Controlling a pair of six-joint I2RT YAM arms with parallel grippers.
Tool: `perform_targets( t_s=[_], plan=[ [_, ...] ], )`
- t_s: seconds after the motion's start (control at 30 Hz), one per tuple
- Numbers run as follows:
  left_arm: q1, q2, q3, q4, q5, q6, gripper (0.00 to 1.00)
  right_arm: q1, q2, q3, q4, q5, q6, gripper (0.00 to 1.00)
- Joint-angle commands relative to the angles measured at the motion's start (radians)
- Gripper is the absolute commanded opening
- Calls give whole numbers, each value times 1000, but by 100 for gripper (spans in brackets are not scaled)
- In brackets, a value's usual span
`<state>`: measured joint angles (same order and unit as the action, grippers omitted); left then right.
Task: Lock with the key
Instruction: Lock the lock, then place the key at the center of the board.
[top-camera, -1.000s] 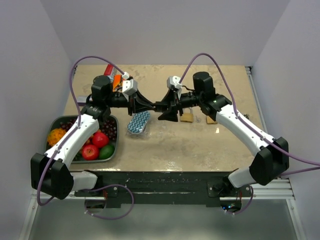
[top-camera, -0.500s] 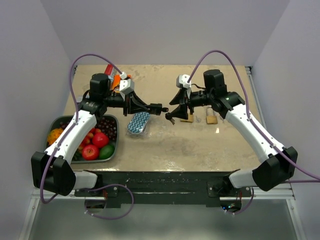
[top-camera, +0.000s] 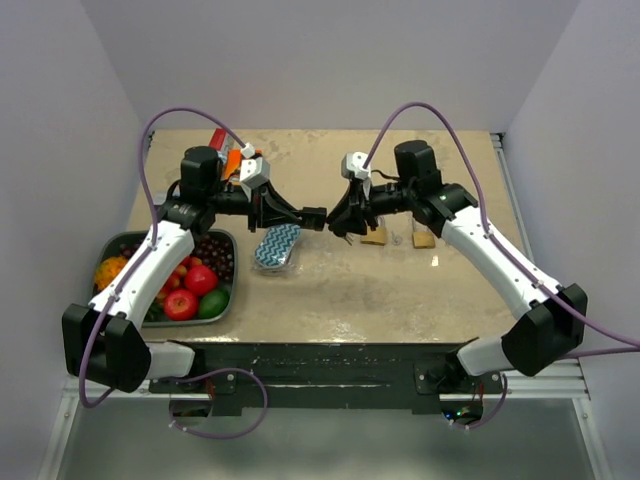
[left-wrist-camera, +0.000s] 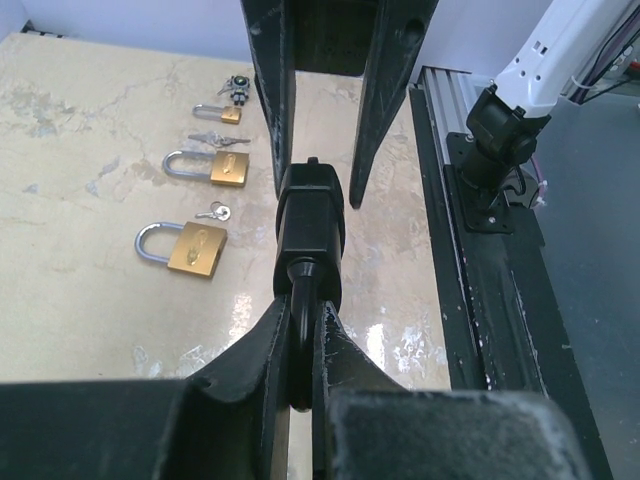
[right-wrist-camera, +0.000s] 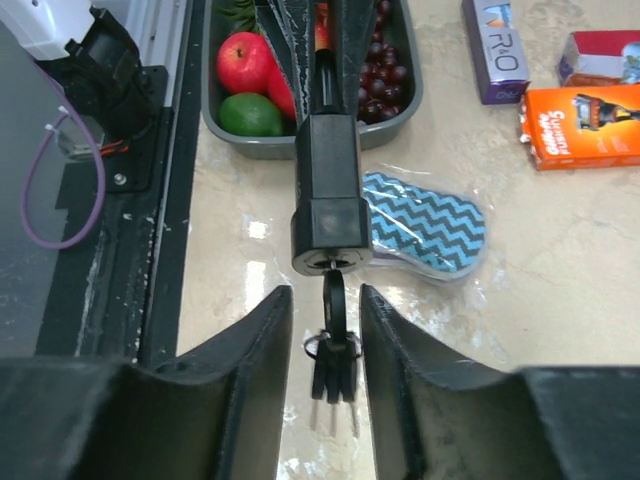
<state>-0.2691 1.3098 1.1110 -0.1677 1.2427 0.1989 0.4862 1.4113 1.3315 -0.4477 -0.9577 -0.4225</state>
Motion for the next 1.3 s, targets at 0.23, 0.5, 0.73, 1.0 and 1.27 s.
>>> perform_targets(
  t_s=[0.23, 0.5, 0.73, 1.0, 1.27],
  plan=[
    [7, -60, 21, 102, 40, -26, 0, 6, -26, 44, -117, 54, -108, 0],
    [113, -8, 45, 88, 70, 13, 0, -200, -67, -35, -307, 33, -246, 0],
    [128, 22, 55, 77, 58, 48, 0, -483, -13, -89, -493, 106, -387, 0],
    [122, 32, 36, 51, 35, 91, 0, -779, 106, -182, -637, 329, -651, 0],
    [-13, 75, 70, -354, -69, 505, 0, -818, 156, -268, -619, 410, -699, 0]
  ],
)
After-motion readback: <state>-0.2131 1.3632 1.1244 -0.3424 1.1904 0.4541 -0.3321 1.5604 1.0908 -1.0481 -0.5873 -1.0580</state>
